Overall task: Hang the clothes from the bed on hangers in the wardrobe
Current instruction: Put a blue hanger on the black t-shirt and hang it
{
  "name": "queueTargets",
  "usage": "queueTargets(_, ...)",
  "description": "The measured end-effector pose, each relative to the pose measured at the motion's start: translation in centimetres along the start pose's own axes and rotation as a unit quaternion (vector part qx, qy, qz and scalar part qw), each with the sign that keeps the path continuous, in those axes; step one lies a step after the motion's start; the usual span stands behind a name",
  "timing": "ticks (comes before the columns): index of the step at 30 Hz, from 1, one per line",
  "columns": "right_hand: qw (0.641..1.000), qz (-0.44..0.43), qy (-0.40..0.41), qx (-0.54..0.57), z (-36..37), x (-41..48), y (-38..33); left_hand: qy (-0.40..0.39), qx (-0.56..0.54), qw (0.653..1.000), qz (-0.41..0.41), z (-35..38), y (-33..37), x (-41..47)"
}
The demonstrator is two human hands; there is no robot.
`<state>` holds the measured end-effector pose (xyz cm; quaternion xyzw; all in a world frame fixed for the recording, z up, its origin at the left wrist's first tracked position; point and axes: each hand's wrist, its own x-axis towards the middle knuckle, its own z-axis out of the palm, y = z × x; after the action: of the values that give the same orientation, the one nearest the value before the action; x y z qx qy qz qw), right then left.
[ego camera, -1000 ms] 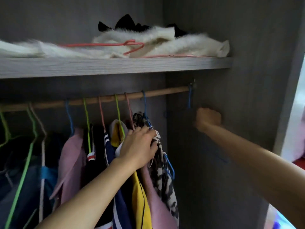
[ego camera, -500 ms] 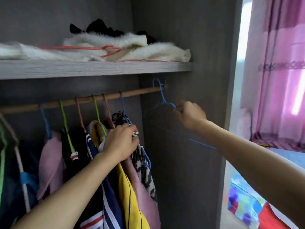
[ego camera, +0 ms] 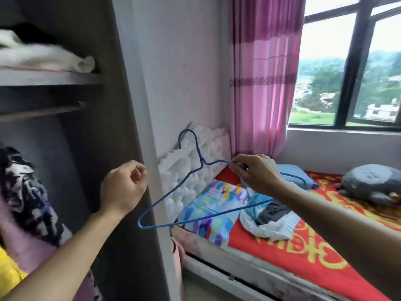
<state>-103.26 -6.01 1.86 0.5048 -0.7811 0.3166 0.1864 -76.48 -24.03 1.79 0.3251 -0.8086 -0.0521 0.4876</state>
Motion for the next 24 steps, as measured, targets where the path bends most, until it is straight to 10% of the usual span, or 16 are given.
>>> queueTargets(24, 0.886, 0.455, 0.059, -0.060, -5.3, -7.2, 46.4, -0.371, -0.093, 0.921, 0.076, 48.6, 18.6, 1.3)
